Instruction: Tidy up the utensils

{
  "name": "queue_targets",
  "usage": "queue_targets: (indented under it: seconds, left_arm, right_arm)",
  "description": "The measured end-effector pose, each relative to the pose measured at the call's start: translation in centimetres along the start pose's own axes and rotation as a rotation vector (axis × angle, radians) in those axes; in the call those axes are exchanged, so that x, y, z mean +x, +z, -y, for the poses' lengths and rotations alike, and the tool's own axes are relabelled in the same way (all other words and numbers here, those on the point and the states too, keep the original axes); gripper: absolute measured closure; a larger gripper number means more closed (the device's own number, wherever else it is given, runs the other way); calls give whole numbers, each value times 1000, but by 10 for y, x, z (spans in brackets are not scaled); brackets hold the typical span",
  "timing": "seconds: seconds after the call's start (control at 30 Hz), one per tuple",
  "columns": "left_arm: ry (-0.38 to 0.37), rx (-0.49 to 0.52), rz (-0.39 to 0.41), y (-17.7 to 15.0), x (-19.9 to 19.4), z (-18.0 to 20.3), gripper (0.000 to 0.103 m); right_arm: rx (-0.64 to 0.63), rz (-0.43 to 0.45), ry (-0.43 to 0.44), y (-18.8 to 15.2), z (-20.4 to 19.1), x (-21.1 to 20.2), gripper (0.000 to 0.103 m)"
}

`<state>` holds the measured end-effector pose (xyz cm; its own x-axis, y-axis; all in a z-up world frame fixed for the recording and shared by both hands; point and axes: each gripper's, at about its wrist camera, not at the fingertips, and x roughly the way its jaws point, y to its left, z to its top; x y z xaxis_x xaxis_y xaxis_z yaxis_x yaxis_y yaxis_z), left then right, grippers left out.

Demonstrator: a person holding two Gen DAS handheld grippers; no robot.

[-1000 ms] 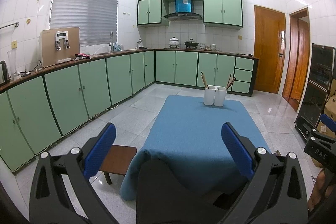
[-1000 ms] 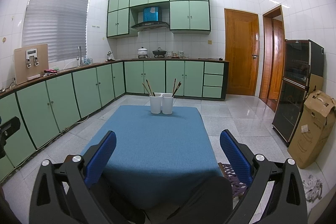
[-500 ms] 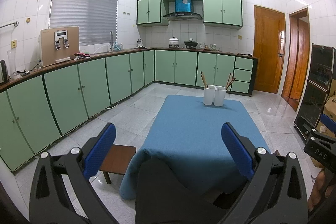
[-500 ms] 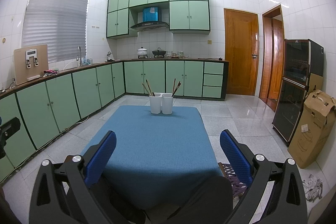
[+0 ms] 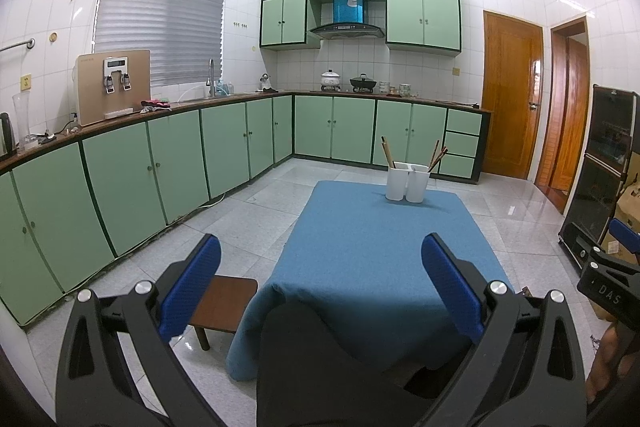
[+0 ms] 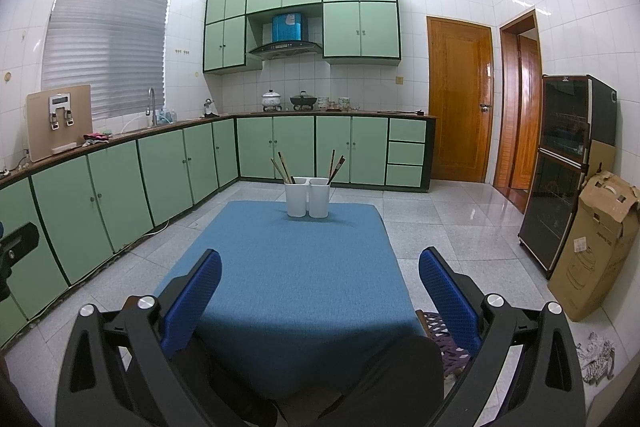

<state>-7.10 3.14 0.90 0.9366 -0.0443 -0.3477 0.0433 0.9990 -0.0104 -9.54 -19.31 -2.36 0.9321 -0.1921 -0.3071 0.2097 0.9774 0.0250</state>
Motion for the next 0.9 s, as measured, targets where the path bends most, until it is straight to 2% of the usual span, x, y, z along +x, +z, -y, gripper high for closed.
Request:
queue_targets:
  seconds: [0.9]
  left_arm:
    - [-3, -3, -2, 0, -1, 0, 6]
  right_arm:
    - [3, 1, 0, -2, -1, 1, 6]
